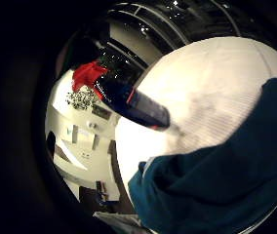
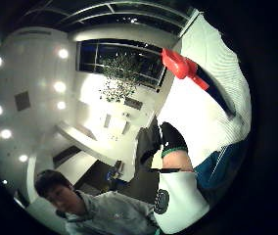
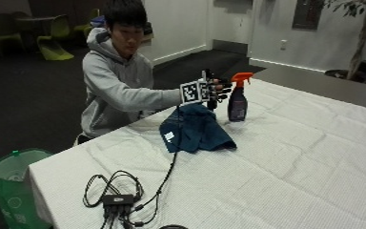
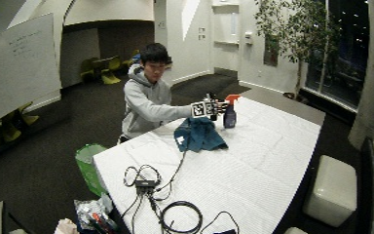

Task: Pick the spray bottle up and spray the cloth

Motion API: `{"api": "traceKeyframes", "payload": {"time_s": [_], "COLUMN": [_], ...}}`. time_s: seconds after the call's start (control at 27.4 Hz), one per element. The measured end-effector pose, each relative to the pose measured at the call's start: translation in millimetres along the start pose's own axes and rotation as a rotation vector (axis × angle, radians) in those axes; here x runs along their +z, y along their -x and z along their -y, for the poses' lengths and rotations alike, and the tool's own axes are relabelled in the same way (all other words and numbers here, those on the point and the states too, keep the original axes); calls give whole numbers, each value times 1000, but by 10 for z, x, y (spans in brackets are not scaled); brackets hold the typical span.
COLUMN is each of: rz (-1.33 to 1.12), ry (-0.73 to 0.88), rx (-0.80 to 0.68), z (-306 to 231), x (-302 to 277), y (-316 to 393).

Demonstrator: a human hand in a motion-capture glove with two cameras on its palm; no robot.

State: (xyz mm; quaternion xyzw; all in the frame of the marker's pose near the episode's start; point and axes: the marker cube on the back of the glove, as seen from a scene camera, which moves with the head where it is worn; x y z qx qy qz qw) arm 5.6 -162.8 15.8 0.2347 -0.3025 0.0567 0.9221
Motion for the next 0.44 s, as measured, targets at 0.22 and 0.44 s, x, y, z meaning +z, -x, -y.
{"api": "traceKeyframes", "payload": {"time_s": [0.22, 0.44], "rz": [-15, -27], "ry": [-3, 16], "rx": [-15, -24], "z": [-108, -173], "x": [-158, -207], "y": [65, 95]}}
